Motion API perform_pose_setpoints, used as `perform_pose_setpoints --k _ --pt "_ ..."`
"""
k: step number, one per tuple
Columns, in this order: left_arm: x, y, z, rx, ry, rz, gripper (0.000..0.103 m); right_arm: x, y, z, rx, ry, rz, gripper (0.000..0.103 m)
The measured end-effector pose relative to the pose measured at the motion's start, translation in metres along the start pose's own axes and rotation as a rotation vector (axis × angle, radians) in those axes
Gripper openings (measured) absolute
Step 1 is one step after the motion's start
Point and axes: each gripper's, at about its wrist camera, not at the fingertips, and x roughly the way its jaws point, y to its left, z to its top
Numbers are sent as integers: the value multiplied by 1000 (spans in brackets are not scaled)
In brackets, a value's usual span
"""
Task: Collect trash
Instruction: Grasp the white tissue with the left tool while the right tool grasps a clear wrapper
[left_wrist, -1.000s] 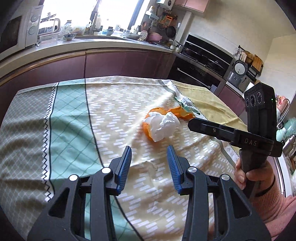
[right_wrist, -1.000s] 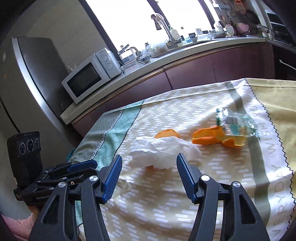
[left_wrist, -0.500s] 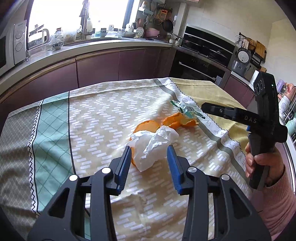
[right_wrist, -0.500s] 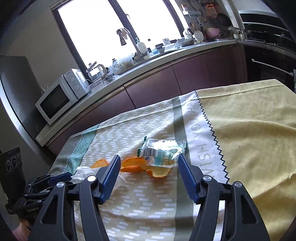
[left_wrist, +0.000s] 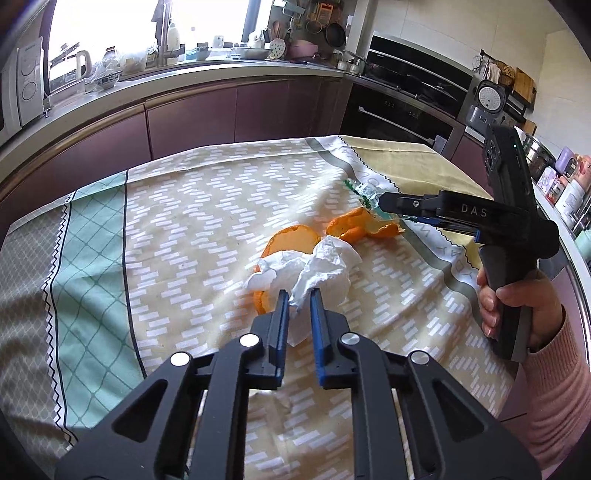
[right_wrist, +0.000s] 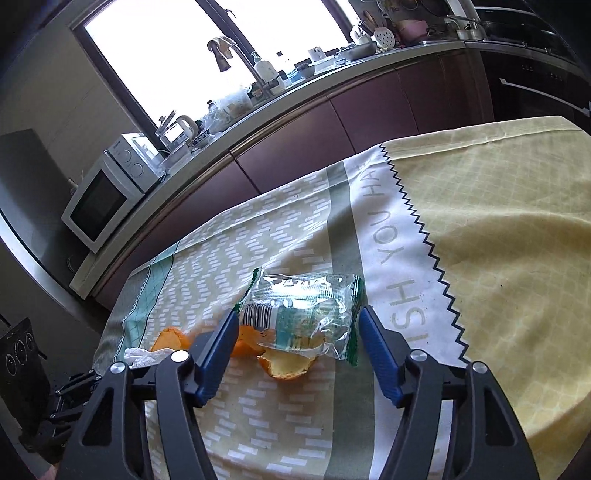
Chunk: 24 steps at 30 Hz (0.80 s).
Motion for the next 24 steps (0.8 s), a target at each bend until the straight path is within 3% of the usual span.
perform_pose_setpoints --k 3,8,12,24 --pt "-1 0 0 -1 -4 -11 4 -1 -3 -2 8 4 17 34" --pt "-9 -2 0 2 -27 -35 3 -11 -5 -4 5 -23 29 19" --pt "-18 -1 -1 -4 -50 -64 3 -16 -4 -5 0 -38 29 14" --pt "-58 13 -8 -53 -116 -115 2 -44 12 -8 -19 -99 90 13"
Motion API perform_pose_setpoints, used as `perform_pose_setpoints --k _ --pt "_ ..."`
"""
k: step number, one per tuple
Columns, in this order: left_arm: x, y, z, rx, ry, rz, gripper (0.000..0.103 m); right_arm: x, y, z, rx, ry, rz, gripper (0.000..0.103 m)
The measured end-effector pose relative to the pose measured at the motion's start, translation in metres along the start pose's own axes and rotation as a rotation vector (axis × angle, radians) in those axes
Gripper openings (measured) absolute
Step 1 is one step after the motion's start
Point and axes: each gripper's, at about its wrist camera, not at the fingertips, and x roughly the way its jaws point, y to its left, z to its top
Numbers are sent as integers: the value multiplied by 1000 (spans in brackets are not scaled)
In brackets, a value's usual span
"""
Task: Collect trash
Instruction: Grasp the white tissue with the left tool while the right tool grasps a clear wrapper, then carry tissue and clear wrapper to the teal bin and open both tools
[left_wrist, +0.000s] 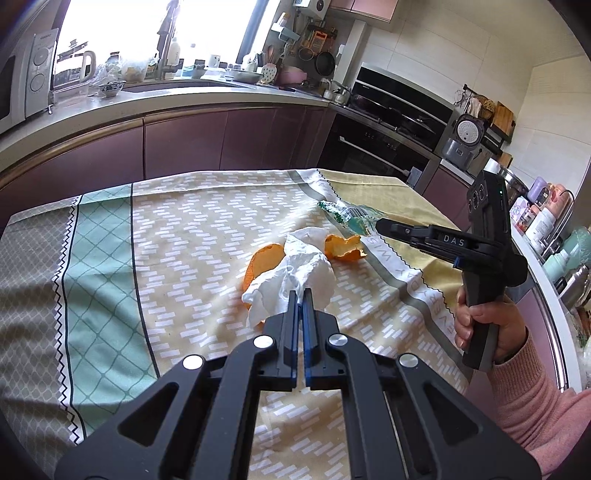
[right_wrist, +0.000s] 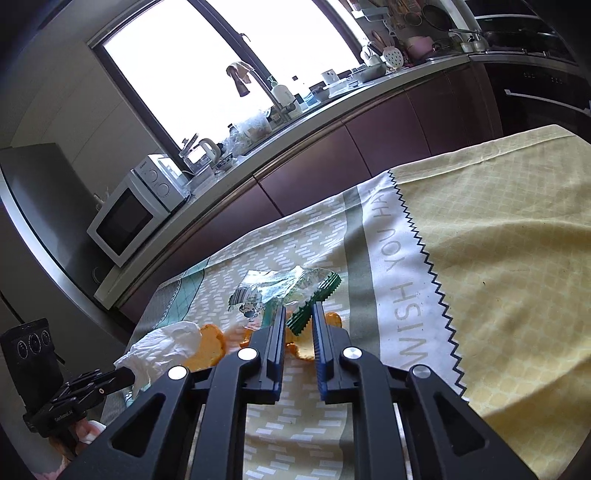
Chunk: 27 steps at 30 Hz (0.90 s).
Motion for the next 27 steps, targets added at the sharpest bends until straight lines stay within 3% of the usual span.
perform_pose_setpoints --k 10,27 --pt "-43 11 -13 -25 -58 22 2 -9 41 -10 -52 -6 91 12" --pt "-115 58 -43 -115 -130 107 2 20 118 -36 -145 81 220 12"
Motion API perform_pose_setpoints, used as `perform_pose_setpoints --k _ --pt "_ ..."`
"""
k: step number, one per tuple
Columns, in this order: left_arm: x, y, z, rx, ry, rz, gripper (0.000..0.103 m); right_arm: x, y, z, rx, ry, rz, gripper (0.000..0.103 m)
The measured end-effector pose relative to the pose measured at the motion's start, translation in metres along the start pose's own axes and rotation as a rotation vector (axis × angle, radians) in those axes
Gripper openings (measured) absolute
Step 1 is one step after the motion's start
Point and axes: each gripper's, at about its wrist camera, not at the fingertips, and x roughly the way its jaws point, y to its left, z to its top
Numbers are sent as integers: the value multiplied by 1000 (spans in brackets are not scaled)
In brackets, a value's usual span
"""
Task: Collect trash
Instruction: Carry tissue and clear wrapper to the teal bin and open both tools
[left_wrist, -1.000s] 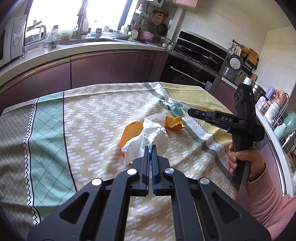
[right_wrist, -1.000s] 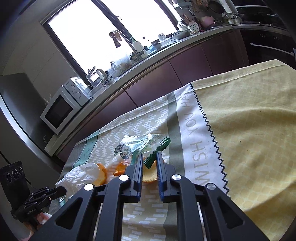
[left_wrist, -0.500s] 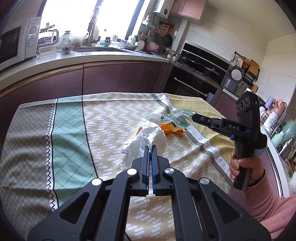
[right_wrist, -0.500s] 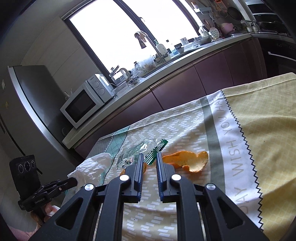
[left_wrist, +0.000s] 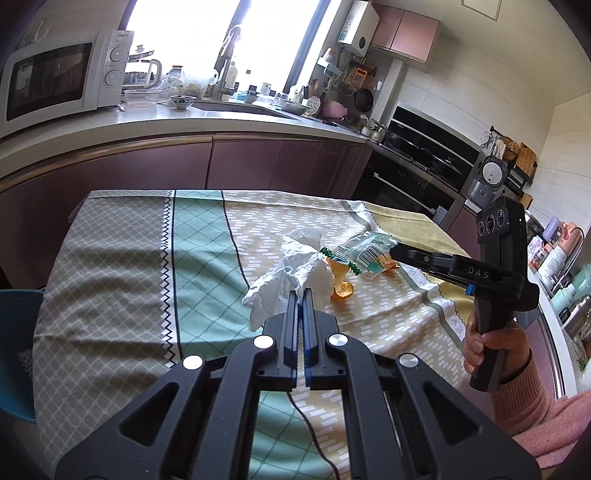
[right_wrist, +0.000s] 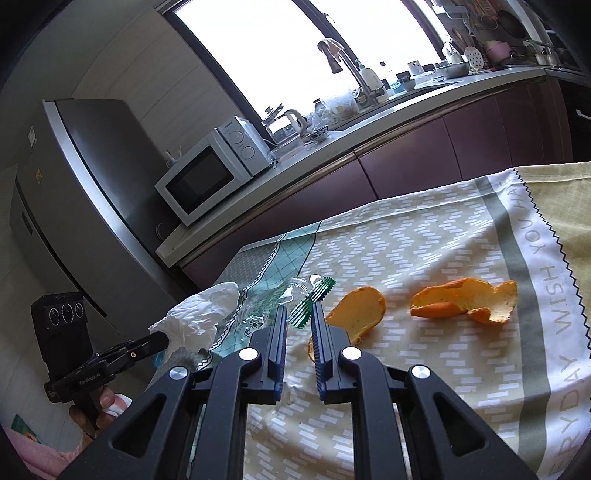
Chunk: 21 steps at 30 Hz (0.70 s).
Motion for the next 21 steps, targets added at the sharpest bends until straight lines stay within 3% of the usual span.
perform_pose_setpoints --k 21 --pt "-82 78 -17 -116 -82 154 2 72 74 -5 -95 118 136 12"
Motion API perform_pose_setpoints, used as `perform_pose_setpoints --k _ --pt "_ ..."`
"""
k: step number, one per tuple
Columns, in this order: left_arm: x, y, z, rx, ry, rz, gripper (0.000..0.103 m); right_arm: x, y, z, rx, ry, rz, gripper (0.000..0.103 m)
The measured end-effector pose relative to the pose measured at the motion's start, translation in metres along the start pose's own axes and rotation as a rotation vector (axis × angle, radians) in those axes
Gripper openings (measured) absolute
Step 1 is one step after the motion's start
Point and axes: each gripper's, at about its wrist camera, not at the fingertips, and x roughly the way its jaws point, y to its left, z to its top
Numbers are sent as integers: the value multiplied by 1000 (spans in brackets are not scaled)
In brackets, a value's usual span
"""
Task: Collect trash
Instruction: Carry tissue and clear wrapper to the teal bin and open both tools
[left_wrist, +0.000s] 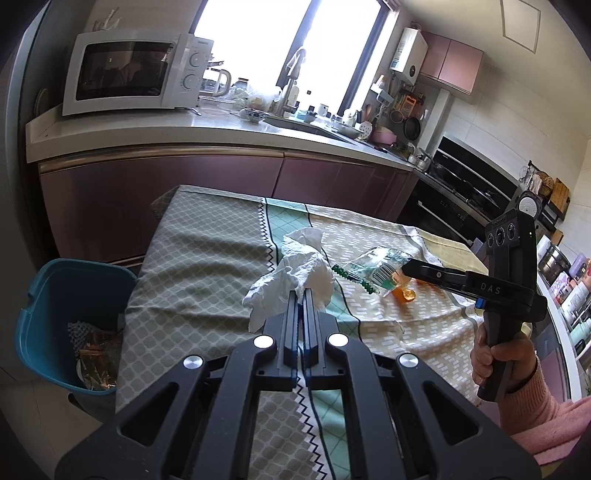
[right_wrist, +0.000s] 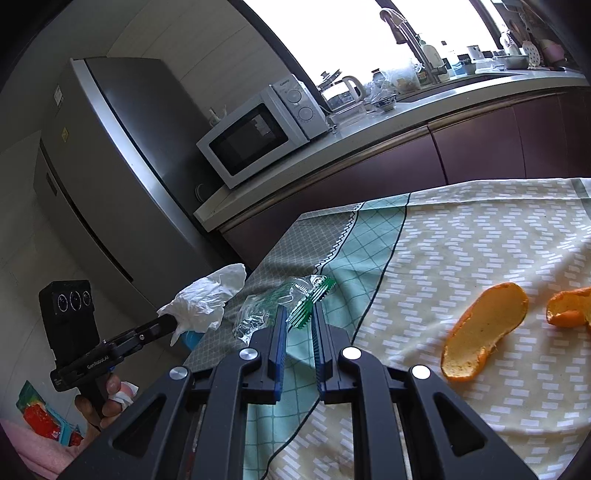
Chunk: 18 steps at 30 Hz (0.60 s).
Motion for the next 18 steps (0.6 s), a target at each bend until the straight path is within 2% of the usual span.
perform_pose_setpoints --k 18 --pt "-57 90 0 -116 -79 204 2 94 76 14 -119 134 127 12"
